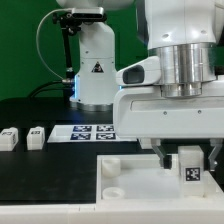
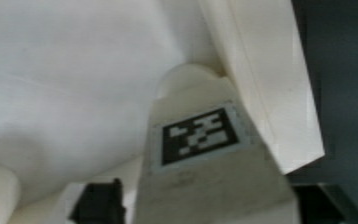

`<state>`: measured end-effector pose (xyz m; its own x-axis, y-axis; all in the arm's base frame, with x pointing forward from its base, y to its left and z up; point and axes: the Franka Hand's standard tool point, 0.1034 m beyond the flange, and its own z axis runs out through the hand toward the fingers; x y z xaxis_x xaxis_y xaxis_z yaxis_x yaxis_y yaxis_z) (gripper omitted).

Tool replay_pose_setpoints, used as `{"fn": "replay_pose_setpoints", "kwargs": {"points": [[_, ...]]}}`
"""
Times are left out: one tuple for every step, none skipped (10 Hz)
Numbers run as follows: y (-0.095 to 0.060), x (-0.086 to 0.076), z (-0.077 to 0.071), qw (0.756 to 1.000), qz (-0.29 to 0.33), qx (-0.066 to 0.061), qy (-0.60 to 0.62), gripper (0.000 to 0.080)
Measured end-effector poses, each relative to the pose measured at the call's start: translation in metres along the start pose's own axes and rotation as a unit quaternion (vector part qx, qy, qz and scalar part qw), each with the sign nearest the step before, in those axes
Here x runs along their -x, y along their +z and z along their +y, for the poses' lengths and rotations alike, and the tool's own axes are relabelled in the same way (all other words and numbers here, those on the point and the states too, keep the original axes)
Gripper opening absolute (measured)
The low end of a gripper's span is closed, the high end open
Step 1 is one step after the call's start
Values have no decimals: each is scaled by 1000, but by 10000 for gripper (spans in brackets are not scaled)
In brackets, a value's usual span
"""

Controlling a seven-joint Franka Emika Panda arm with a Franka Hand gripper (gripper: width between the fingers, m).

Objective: Assemble one leg

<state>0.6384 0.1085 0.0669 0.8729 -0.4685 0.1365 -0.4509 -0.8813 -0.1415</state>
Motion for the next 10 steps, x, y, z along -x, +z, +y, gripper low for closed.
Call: {"fn": "replay_pose_setpoints", "kwargs": {"points": [[0, -1, 0, 998, 1, 0, 59, 290], [-1, -2, 1, 991, 2, 0, 132, 290], [-1, -3, 2, 984, 3, 1, 181, 290], [-2, -5, 4, 968, 1, 2, 250, 290], [-2, -4, 4, 942, -9, 9, 334, 291], [0, -1, 4, 908, -20, 21, 419, 291], [1, 0, 4, 865, -29, 28, 501, 291], [1, 1, 4, 821, -34, 27, 569, 292], [1, 2, 3, 786, -41, 23, 616, 292], [1, 3, 2, 745, -42, 24, 665, 292]]}}
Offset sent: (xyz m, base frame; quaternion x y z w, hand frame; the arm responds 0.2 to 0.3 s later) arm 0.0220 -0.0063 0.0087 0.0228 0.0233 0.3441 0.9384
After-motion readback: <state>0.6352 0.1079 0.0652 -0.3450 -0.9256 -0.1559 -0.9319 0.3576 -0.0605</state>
